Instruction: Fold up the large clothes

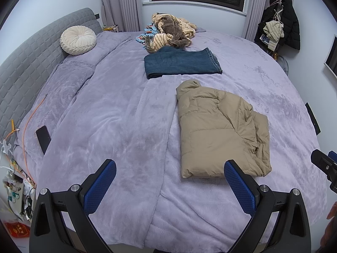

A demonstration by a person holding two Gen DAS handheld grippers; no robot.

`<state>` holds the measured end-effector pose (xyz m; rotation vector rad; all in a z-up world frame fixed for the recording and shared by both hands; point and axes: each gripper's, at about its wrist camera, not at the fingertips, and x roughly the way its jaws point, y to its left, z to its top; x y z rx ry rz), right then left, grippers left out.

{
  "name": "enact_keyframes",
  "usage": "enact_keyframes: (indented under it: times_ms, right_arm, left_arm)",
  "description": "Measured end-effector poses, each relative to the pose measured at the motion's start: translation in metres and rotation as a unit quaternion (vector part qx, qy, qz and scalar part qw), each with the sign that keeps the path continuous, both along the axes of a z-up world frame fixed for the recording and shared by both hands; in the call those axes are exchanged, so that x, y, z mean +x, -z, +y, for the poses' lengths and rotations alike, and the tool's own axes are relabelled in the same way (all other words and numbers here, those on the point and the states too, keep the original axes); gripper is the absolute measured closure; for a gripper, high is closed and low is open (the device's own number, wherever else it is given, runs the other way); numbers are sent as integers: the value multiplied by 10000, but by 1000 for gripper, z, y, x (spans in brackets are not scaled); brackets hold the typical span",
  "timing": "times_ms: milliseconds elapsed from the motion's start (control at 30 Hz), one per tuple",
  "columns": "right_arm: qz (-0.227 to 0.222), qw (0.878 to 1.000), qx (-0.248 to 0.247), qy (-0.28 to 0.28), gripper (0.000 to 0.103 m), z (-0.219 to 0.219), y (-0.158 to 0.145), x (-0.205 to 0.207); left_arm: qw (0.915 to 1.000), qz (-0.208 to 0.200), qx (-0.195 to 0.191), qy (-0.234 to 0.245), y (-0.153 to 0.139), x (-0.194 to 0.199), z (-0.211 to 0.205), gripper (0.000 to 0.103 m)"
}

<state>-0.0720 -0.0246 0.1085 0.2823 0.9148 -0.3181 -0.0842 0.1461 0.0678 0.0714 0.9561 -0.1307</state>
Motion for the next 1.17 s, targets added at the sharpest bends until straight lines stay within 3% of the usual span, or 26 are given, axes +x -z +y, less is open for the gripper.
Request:
enact_keyframes:
  times_ms: [1167]
  right_arm:
    - [-1,10000,-2,2,0,7,-2,1]
  left_arm:
    - [9999,-44,-107,-31,-6,-9,-8,1]
